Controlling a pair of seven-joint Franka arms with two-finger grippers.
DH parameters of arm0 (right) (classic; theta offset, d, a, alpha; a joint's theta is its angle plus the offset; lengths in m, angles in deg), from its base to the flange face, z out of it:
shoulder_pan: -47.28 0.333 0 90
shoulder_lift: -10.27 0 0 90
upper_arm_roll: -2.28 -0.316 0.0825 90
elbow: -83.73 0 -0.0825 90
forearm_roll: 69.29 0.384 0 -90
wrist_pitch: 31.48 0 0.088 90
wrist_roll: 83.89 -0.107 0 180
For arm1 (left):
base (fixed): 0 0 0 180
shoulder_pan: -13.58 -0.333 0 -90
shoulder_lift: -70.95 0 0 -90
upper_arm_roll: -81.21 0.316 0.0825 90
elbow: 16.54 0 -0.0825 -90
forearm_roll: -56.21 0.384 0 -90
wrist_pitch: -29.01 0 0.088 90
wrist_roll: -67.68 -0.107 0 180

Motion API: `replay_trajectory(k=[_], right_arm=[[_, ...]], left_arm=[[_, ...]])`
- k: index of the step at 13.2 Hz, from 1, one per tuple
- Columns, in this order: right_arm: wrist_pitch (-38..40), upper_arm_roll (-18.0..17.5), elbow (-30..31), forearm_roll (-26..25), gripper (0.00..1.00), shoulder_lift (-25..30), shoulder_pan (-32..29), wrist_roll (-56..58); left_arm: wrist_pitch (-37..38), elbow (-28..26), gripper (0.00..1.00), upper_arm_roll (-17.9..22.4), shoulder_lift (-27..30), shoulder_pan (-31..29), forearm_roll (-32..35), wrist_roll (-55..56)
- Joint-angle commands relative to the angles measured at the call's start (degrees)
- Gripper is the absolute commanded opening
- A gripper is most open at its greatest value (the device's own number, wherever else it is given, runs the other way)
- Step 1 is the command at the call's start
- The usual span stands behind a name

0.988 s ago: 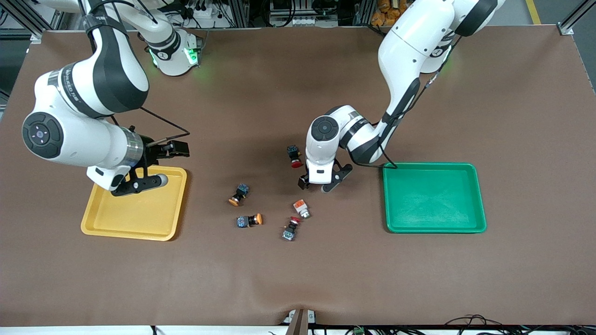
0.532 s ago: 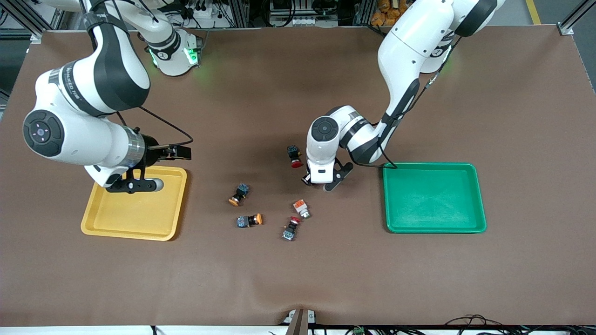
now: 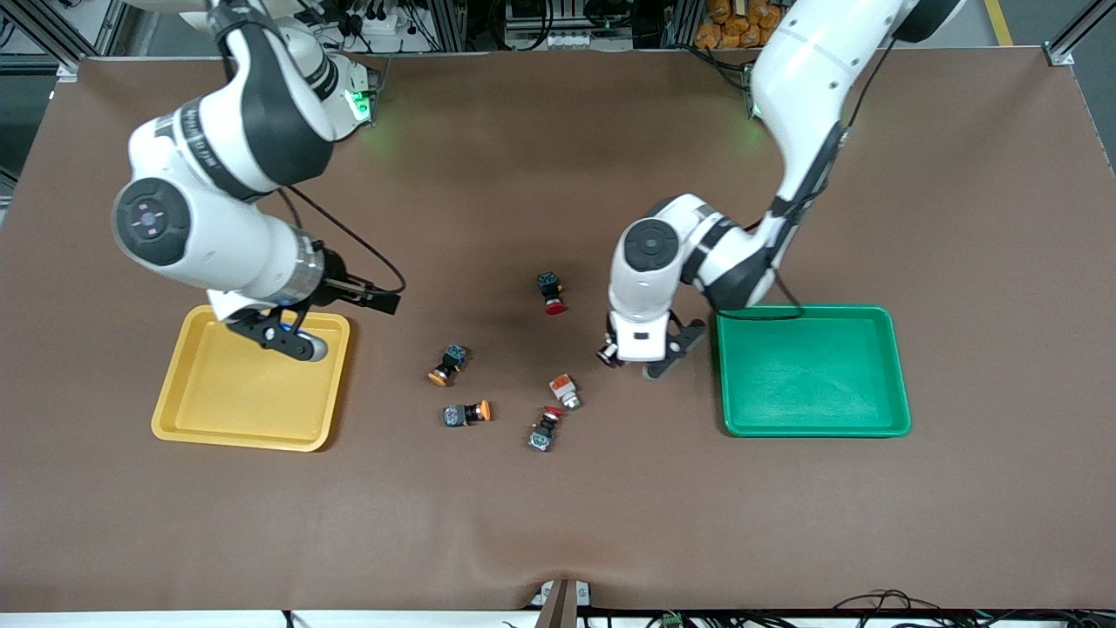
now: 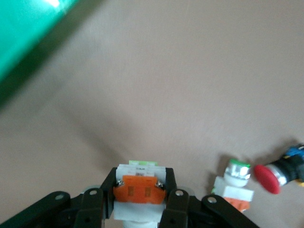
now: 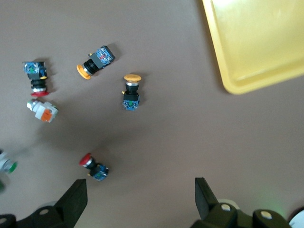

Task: Place green and yellow buttons in trays

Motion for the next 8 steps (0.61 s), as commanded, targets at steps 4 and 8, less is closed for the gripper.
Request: replay_trajectory(k=[4,8], right_arm=[[-2.17,0.36,3.44,-0.07,1.0,-0.59,2.35,-6.51],[-10.85,0.36,8.1,-0.24,1.0,-3.65,3.4,-6.51]], left_arm=[[6.33,-0.86,0.0,-0.73,7.29,-7.24,0.67,-11.98],[12.15,-1.04,0.0,-0.82,9.14,-15.76,-3.53,-24.19]])
